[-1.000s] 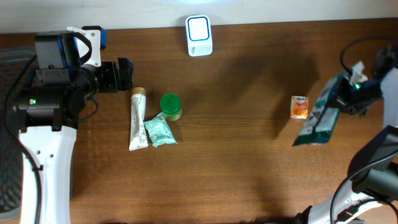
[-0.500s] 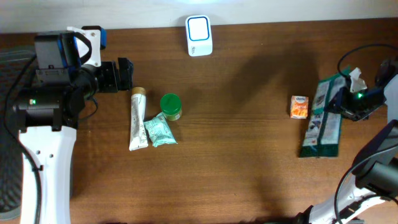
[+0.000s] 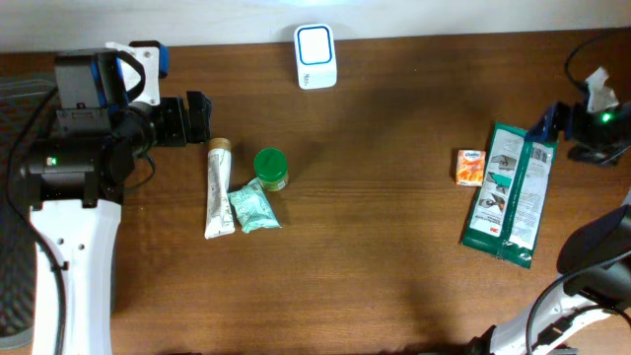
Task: Scan the item barcode
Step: 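Carry the 3M package right and release it beside the Kleenex pack, then move the right gripper left and grasp the green-capped jar by its lid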
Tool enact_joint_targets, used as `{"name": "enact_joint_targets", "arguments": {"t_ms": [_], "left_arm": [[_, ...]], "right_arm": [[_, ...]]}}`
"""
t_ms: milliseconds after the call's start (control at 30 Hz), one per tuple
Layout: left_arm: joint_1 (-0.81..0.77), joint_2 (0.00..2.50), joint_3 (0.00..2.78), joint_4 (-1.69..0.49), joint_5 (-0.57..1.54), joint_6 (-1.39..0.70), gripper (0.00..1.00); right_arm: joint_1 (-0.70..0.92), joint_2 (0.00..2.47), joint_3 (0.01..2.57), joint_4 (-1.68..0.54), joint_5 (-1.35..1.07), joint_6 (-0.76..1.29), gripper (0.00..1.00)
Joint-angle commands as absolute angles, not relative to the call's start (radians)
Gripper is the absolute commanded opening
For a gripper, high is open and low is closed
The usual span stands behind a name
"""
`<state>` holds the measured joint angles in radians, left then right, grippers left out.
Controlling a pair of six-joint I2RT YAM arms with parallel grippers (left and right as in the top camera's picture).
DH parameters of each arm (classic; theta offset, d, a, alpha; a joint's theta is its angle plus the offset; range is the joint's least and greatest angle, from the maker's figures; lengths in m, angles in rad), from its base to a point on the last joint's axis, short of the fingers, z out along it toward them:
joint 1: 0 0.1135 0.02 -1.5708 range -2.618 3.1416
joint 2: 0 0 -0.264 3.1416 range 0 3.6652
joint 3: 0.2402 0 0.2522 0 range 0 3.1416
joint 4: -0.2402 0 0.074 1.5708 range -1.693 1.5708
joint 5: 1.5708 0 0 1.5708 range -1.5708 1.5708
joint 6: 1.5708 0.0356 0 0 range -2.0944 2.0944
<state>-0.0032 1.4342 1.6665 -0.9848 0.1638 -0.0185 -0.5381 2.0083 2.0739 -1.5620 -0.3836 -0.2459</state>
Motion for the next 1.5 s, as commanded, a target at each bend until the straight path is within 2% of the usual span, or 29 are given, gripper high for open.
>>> {"name": "enact_joint_targets", "arguments": {"t_ms": [0, 133, 267, 533, 700, 967, 1133, 1467], "left_arm": [[0.003, 1.425, 1.680, -0.983, 0.160, -0.006, 0.99], [0.003, 1.425, 1.680, -0.983, 0.160, -0.006, 0.99], [0.003, 1.425, 1.680, -0.983, 0.160, -0.006, 0.99], [0.003, 1.425, 1.680, -0.983, 0.160, -0.006, 0.99], [0.003, 1.425, 1.680, -0.983, 0.160, -0.006, 0.99], [0.003, 1.425, 1.680, -0.983, 0.160, -0.006, 0.99], [0.003, 1.425, 1.680, -0.983, 0.160, -0.006, 0.99], [0.003, 1.425, 1.680, -0.983, 0.160, -0.006, 0.99]], "right_arm": [[-0.459, 2.000, 2.159, -1.584, -0.383, -0.226, 0.98], [-0.283, 2.002, 2.158, -1.565, -0.393, -0.184, 0.98], [-0.094, 2.002, 2.158, -1.445, -0.393, -0.062, 0.98], [0.307, 2.053, 2.148, -1.166, -0.341, -0.043, 0.99], [0.492, 2.155, 2.148, -1.064, -0.257, -0.043, 0.98], [0.623, 2.292, 2.148, -0.952, -0.197, 0.010, 0.95], [0.641, 2.339, 2.148, -0.927, -0.182, 0.074, 0.88], [0.667, 2.382, 2.147, -0.936, -0.129, 0.111, 0.86]]}}
